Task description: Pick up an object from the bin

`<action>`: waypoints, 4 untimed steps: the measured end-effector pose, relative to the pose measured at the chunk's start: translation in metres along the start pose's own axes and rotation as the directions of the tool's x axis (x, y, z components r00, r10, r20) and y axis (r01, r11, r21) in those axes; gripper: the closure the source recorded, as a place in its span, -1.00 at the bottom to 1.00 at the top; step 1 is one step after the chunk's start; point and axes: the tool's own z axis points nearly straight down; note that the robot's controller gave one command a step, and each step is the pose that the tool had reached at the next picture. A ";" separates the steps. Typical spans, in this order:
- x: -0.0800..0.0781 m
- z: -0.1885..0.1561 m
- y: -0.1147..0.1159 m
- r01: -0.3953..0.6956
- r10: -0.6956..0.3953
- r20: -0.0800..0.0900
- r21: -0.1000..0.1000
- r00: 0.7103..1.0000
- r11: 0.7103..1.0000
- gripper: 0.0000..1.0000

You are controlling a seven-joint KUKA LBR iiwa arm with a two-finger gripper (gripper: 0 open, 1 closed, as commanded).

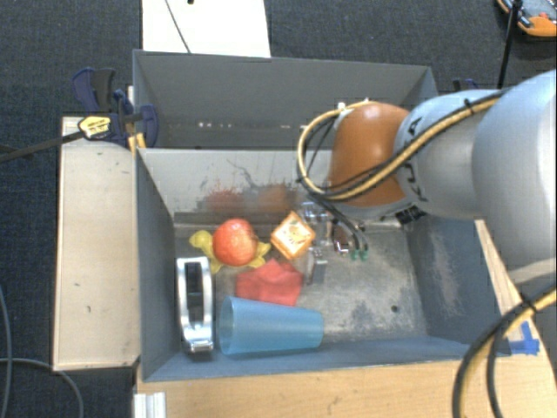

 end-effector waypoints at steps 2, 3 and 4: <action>-0.001 0.004 0.027 -0.022 0.022 0.018 0.000 1.000 1.000 1.00; 0.000 0.002 0.027 -0.021 0.021 0.013 0.000 1.000 1.000 1.00; 0.003 -0.011 0.027 -0.020 0.020 -0.001 0.000 1.000 1.000 1.00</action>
Offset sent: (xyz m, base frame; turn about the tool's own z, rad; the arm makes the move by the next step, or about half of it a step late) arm 0.0000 0.0000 0.0000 0.0000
